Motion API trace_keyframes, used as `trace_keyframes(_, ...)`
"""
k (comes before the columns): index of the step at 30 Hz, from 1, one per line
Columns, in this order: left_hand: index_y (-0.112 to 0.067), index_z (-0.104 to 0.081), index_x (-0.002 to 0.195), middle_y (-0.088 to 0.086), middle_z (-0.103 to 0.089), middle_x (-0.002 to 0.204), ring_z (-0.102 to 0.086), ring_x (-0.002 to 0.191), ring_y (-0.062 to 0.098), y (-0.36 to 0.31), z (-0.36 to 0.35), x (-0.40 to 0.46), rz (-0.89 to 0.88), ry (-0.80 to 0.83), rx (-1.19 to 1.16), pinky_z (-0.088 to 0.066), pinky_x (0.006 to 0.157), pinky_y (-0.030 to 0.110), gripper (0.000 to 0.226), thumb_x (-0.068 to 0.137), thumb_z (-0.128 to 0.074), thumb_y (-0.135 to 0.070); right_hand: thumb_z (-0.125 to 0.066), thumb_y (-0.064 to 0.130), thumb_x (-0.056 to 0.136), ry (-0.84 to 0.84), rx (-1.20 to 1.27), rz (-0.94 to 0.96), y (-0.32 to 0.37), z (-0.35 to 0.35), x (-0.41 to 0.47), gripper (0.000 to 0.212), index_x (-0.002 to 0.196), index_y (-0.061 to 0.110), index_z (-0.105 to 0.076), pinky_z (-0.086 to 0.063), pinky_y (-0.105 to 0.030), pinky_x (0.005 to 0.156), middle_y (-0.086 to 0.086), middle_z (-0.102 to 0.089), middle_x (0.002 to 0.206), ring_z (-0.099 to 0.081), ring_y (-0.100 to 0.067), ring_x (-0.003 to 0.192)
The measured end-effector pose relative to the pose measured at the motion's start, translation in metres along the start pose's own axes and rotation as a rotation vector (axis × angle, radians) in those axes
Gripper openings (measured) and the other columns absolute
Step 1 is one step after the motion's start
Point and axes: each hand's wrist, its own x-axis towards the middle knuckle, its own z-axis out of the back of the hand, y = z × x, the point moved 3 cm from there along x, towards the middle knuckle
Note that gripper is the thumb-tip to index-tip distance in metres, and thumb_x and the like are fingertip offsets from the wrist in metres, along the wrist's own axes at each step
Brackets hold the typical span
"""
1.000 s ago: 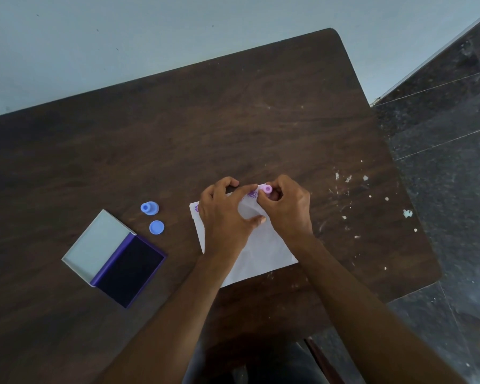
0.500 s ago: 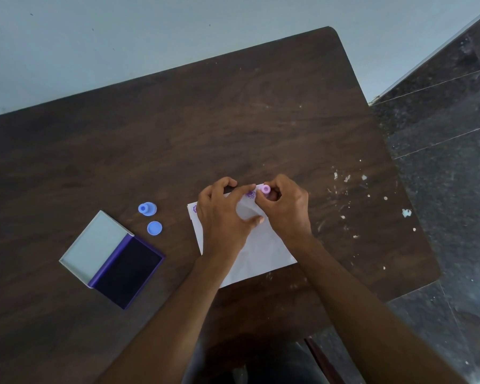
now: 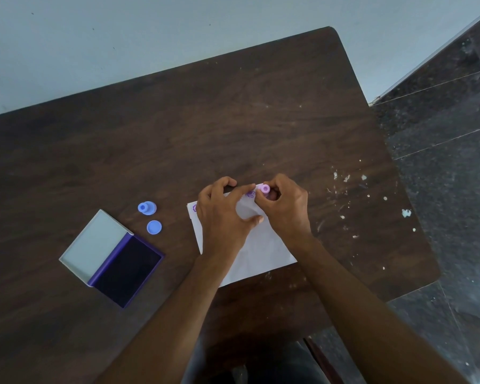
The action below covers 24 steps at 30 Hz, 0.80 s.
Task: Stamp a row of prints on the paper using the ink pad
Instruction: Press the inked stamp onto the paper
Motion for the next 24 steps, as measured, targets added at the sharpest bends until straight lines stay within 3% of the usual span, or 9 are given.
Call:
trace_keyframes(13, -0.034, -0.065, 0.116, -0.004, -0.056, 0.131, -0.045, 0.118, 0.019, 0.002, -0.003, -0.004, -0.014, 0.002, 0.009, -0.043, 0.099, 0.038, 0.058, 0.063, -0.082, -0.052, -0.074, 0.029, 0.082, -0.007, 0.017, -0.029, 0.000, -0.001, 0.000, 0.020, 0.081, 0.012, -0.063, -0.042, -0.007, 0.058, -0.002, -0.068, 0.076, -0.054, -0.004, 0.058)
trace_keyframes(20, -0.035, -0.063, 0.119, -0.004, -0.054, 0.134, -0.044, 0.120, 0.019, -0.001, 0.001, -0.004, -0.009, 0.024, 0.053, -0.044, 0.101, 0.039, 0.059, 0.066, -0.081, -0.052, -0.071, 0.036, 0.084, 0.089, 0.011, -0.138, 0.007, 0.006, 0.003, 0.019, 0.082, 0.022, -0.060, -0.037, -0.005, 0.055, 0.008, -0.064, 0.080, -0.057, -0.006, 0.063)
trace_keyframes(24, -0.037, -0.059, 0.124, -0.006, -0.050, 0.136, -0.041, 0.123, 0.018, -0.001, 0.002, -0.003, -0.023, 0.065, 0.074, -0.041, 0.103, 0.038, 0.061, 0.068, -0.078, -0.053, -0.071, 0.037, 0.084, -0.038, 0.109, -0.241, 0.010, 0.024, -0.002, 0.014, 0.083, 0.024, -0.067, -0.049, -0.012, 0.056, 0.011, -0.071, 0.080, -0.064, -0.007, 0.067)
